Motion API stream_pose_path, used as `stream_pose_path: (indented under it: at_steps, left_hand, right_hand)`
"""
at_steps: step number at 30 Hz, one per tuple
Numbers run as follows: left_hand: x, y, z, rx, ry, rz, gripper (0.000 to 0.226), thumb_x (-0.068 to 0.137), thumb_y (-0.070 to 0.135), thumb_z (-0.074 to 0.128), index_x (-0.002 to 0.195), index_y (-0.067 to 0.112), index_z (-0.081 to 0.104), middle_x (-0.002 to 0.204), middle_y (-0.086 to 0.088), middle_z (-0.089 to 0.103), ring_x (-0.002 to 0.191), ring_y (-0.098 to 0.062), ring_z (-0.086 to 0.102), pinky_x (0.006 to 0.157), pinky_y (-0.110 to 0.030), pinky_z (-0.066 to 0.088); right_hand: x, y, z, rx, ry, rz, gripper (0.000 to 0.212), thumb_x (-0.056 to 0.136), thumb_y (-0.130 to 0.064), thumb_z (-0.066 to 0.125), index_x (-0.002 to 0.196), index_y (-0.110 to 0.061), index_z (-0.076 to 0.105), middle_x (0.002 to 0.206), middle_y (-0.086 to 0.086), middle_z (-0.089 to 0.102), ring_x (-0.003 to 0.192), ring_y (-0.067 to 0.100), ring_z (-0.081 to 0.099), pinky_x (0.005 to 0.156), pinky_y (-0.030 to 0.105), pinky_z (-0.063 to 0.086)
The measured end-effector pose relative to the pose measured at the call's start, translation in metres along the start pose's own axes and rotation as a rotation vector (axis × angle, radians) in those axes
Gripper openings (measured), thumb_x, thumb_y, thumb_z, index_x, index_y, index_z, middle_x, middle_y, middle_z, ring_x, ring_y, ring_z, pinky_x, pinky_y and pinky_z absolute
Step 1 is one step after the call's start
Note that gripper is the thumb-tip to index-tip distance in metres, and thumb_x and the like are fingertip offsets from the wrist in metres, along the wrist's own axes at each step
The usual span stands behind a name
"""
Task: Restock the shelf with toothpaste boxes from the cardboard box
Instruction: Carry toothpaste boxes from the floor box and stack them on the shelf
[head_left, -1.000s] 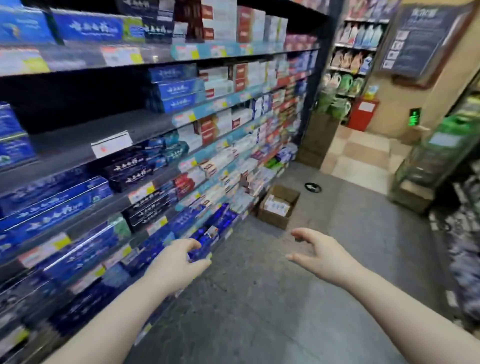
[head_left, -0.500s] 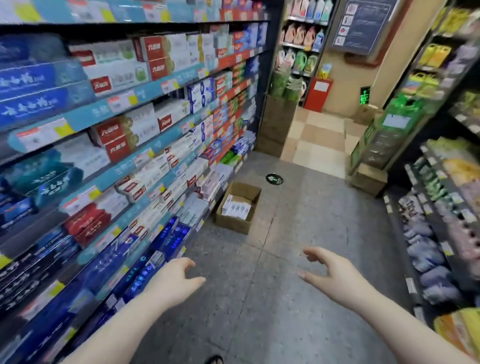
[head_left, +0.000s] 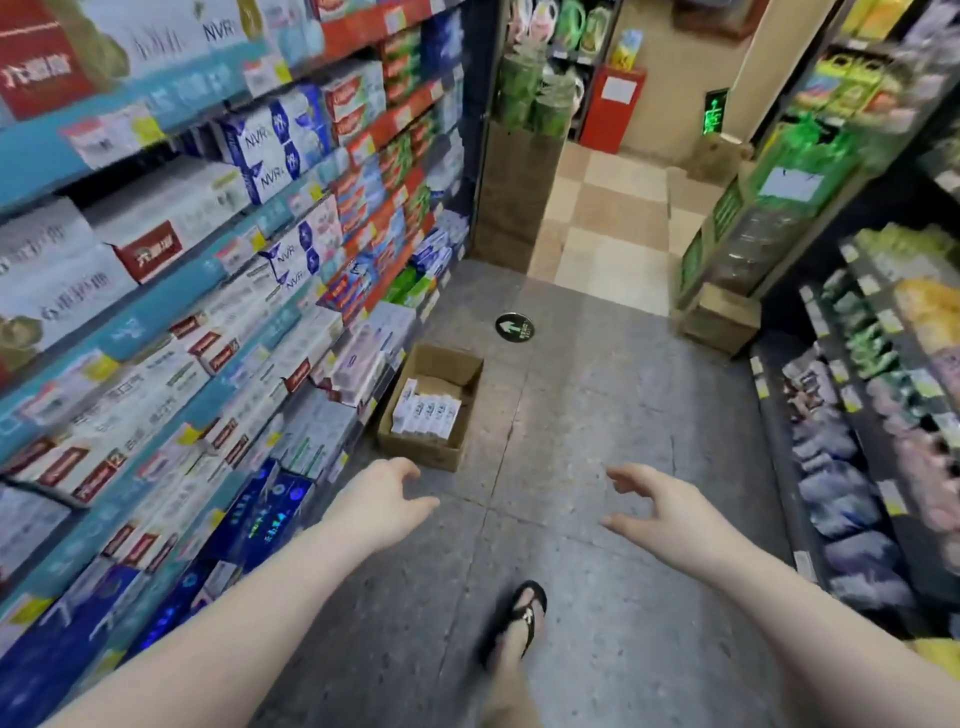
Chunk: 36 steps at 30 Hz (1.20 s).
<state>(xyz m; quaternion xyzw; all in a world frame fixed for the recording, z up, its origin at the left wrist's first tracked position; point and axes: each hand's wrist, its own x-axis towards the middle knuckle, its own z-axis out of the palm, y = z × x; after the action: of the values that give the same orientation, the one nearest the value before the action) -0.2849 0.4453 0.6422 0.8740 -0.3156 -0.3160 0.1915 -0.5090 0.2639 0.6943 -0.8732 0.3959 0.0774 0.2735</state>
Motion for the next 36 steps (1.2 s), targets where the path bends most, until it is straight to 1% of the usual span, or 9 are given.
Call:
stream_pose_path:
  at_steps: [3,7,14,18,22,27,32,34,36]
  left_hand:
    - [0.050,0.014,-0.001,-0.017,0.007,-0.068,0.053,0.083,0.041,0.059,0.130,0.016,0.049,0.135,-0.005,0.052,0.119,-0.021,0.054,0.098,-0.031,0.043]
    - [0.107,0.042,-0.011,-0.059,0.049,-0.175,0.054,0.083,0.040,0.060,0.130,0.016,0.049,0.141,-0.004,0.047,0.118,-0.020,0.056,0.098,-0.032,0.046]
    - [0.198,0.074,-0.014,-0.178,0.102,-0.300,0.050,0.081,0.039,0.061,0.126,0.018,0.053,0.128,-0.003,0.057,0.112,-0.019,0.058,0.096,-0.033,0.048]
    - [0.243,0.059,-0.015,-0.253,0.117,-0.432,0.051,0.082,0.036,0.063,0.126,0.015,0.052,0.129,-0.005,0.058,0.115,-0.019,0.057,0.096,-0.029,0.045]
    - [0.305,0.040,-0.017,-0.333,0.095,-0.592,0.050,0.085,0.029,0.062,0.129,0.009,0.049,0.134,-0.011,0.053,0.121,-0.023,0.051,0.096,-0.026,0.039]
    - [0.402,0.043,-0.026,-0.392,0.059,-0.602,0.050,0.089,0.026,0.058,0.133,0.006,0.044,0.138,-0.009,0.048,0.127,-0.021,0.046,0.098,-0.023,0.035]
    - [0.494,0.040,-0.034,-0.485,0.138,-0.577,0.041,0.085,0.027,0.062,0.122,0.010,0.055,0.120,-0.009,0.058,0.113,-0.026,0.055,0.081,-0.025,0.039]
    - [0.519,0.029,-0.028,-0.533,0.162,-0.607,0.039,0.082,0.030,0.062,0.117,0.011,0.058,0.121,-0.009,0.059,0.105,-0.024,0.057,0.084,-0.029,0.044]
    - [0.540,0.017,-0.017,-0.592,0.222,-0.632,0.041,0.083,0.030,0.063,0.119,0.013,0.057,0.124,-0.010,0.056,0.105,-0.023,0.056,0.089,-0.034,0.047]
  right_hand:
    - [0.072,0.013,-0.024,-0.014,-0.052,-0.040,0.058,0.080,-0.033,0.067,0.132,-0.020,0.045,0.130,0.001,0.056,0.122,0.014,0.051,0.100,0.026,0.037]
    - [0.163,0.025,-0.067,-0.084,-0.154,-0.102,0.057,0.081,-0.035,0.064,0.132,-0.020,0.044,0.131,0.000,0.055,0.122,0.012,0.050,0.099,0.023,0.036]
    - [0.310,0.011,-0.102,-0.207,-0.310,-0.230,0.058,0.081,-0.035,0.064,0.133,-0.021,0.044,0.131,0.001,0.055,0.122,0.014,0.051,0.101,0.025,0.036]
    - [0.394,-0.018,-0.103,-0.290,-0.380,-0.336,0.057,0.081,-0.037,0.063,0.133,-0.022,0.043,0.131,-0.002,0.055,0.119,0.015,0.052,0.097,0.024,0.037]
    - [0.476,-0.045,-0.101,-0.340,-0.418,-0.389,0.055,0.081,-0.038,0.063,0.132,-0.023,0.045,0.131,-0.004,0.055,0.121,0.015,0.050,0.099,0.026,0.038]
    - [0.573,-0.062,-0.102,-0.405,-0.507,-0.422,0.054,0.082,-0.038,0.062,0.132,-0.026,0.044,0.131,-0.006,0.054,0.123,0.012,0.049,0.101,0.024,0.036]
    - [0.675,-0.084,-0.074,-0.465,-0.595,-0.440,0.052,0.081,-0.035,0.063,0.129,-0.022,0.048,0.126,-0.003,0.058,0.117,0.013,0.054,0.096,0.023,0.039]
    - [0.714,-0.097,-0.053,-0.526,-0.640,-0.482,0.046,0.082,-0.033,0.063,0.124,-0.020,0.052,0.120,-0.002,0.060,0.113,0.017,0.056,0.094,0.026,0.042]
    - [0.753,-0.108,-0.025,-0.576,-0.660,-0.577,0.039,0.082,-0.031,0.063,0.119,-0.020,0.056,0.115,-0.001,0.063,0.109,0.019,0.058,0.094,0.030,0.045]
